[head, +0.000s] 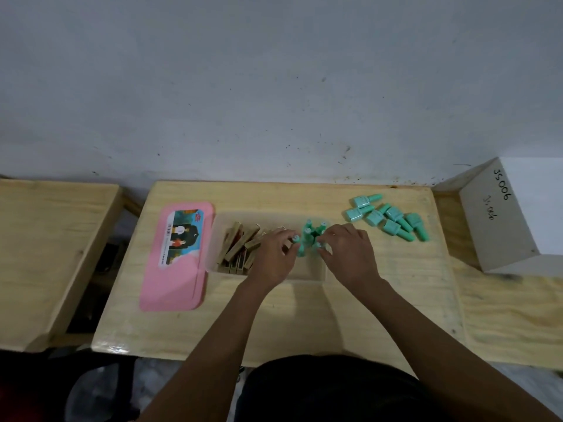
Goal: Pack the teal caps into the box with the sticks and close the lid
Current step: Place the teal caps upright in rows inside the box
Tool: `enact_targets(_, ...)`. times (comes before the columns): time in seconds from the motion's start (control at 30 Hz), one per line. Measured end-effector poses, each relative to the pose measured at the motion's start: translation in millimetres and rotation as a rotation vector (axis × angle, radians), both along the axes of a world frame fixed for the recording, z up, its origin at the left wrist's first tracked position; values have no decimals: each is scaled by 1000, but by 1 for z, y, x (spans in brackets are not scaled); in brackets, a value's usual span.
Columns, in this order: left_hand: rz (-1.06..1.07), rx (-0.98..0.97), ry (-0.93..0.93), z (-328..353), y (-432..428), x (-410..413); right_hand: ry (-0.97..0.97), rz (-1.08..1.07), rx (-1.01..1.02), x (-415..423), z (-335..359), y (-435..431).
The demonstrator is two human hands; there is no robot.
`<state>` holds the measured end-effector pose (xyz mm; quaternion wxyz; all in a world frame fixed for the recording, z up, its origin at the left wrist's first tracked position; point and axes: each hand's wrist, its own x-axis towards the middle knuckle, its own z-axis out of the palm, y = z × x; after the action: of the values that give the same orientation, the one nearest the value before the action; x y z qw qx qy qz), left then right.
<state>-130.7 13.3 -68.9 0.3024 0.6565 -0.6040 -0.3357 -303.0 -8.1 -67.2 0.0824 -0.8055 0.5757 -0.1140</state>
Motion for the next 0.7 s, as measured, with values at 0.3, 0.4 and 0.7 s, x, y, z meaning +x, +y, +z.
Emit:
enact_targets(0.3,-55,31,-37,-18,-1,-9,85,-43,-125,-2,-10,1)
enact_targets(0.4,-49,29,-47,-21,-2,-14,74,-69,-119,0,-12,1)
enact_targets(0.7,17,2,-75,-31,-6,-27,53,-139,-85,1,-12,1)
